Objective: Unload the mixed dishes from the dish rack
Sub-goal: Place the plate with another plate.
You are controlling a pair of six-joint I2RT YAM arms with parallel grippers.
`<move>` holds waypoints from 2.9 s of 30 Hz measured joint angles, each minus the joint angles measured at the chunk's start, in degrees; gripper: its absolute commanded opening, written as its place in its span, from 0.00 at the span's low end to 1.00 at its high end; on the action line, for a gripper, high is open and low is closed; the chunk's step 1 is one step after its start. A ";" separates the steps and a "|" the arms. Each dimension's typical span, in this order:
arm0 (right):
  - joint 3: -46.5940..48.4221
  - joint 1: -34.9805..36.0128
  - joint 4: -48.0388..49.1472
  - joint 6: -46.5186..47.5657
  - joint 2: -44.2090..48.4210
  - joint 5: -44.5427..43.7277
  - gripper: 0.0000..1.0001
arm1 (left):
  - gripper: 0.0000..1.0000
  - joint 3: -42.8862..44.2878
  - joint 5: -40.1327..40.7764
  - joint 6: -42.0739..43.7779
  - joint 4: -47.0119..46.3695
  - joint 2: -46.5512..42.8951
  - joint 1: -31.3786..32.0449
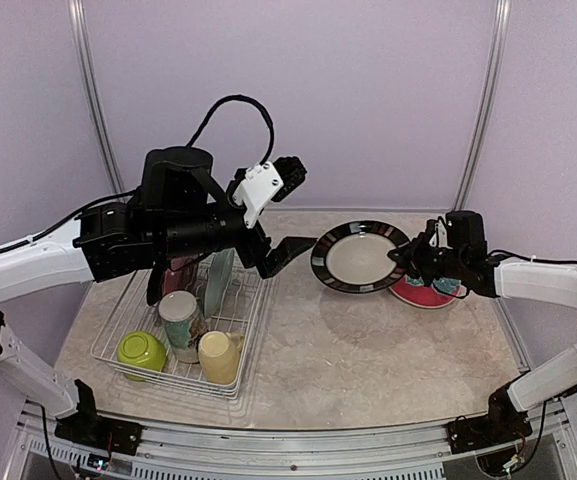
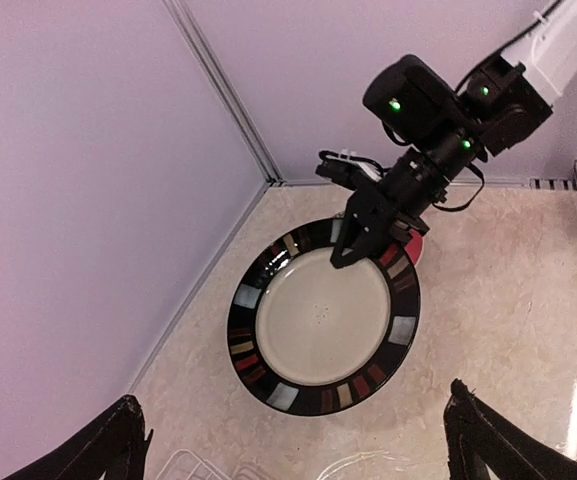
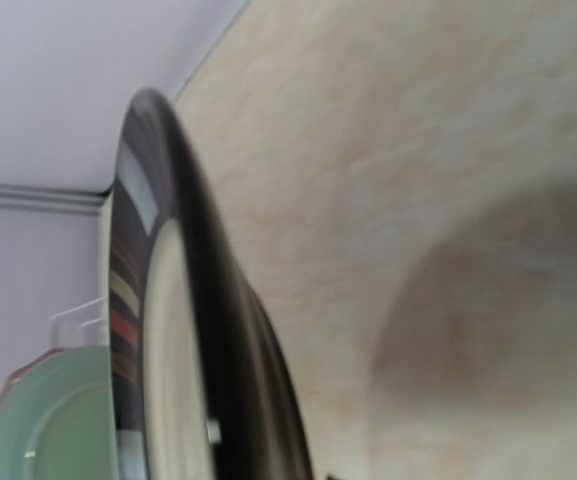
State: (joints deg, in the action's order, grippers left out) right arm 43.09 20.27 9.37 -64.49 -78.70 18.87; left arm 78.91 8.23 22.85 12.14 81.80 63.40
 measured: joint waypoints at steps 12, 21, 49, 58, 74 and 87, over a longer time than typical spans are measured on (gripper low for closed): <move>-5.70 -18.80 -7.76 7.23 10.60 2.56 0.00 | 0.99 -6.01 5.29 -14.29 -0.76 -6.88 -7.87; -7.34 -30.01 -8.85 10.54 8.35 5.16 0.00 | 0.99 -4.59 6.64 -22.10 1.33 -6.51 -12.20; -5.11 -30.62 0.83 13.75 -10.45 11.65 0.13 | 0.99 -2.40 -2.36 -35.17 6.95 -6.54 -24.22; -2.32 -30.75 -4.24 19.26 -10.45 9.31 0.32 | 0.99 0.55 -11.04 -41.99 9.33 -6.19 -31.82; 4.46 -30.84 -19.78 30.77 -8.92 -1.86 0.88 | 0.99 0.87 -13.84 -42.16 10.86 -6.14 -31.80; 5.11 -27.96 -26.60 34.45 1.42 -8.00 0.91 | 0.99 4.13 1.75 -49.16 16.44 0.09 -19.65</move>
State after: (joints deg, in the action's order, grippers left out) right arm 48.21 -7.68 -17.23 -30.04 -77.28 10.87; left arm 83.05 9.98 -26.30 28.58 81.89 43.75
